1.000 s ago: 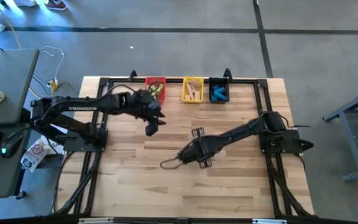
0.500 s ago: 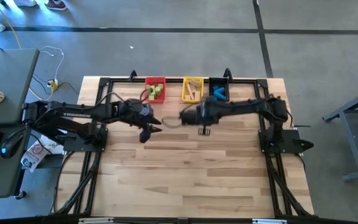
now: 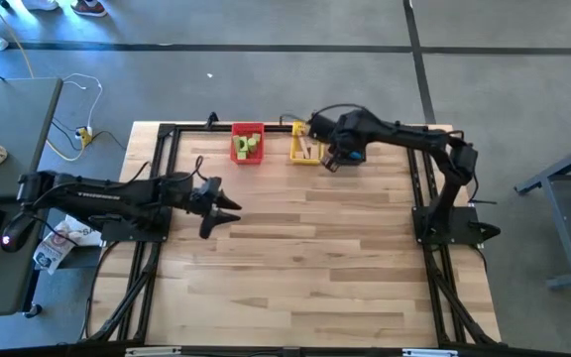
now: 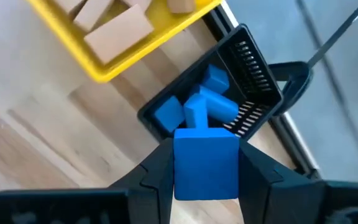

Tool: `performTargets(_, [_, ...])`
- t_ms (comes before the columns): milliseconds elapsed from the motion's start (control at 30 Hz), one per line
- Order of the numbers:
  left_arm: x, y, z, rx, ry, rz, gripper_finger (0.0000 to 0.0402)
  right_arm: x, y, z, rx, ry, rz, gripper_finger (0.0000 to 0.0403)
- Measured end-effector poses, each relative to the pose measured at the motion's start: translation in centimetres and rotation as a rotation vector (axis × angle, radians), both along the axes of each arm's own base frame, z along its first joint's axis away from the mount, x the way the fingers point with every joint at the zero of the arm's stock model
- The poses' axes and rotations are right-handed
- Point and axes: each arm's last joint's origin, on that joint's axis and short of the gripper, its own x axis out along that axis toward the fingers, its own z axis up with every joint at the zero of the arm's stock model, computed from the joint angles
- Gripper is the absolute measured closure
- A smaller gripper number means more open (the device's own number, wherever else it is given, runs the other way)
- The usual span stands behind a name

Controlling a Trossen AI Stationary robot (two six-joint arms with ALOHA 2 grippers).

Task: Sort & place blocks by color
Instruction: Put the blue block into the black bin, then return to home position

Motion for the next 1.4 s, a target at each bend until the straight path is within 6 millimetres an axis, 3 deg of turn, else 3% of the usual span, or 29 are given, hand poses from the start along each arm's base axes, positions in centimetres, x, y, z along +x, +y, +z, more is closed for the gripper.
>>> performTargets(400, [-2.7, -2.0, -0.5, 0.023, -0.16, -0.02, 0.0238, -2.3, -6.6, -0.1, 0.151, -0.235, -0.167, 0.0296])
performTargets(667, [-3.6, -2.9, 0.2, 0.112, -0.251, -0.053, 0.0238, -3.1, -9.1, -2.3, 0.242, -0.235, -0.285, 0.0296])
performTargets(900, [-4.2, -3.5, 0.7, 0.17, -0.297, -0.109, 0.0238, -3.3, -10.6, -4.4, 0.23, -0.167, -0.314, 0.0287])
performTargets(1133, [-4.4, -3.8, 0.3, 0.215, -0.257, -0.117, 0.0238, -3.7, -11.4, -4.5, 0.158, -0.14, -0.351, 0.0225])
performTargets(1400, [-4.5, -3.7, 0.0, 0.239, -0.225, -0.111, 0.0238, -3.7, -11.1, -4.5, 0.251, -0.14, -0.268, 0.0187])
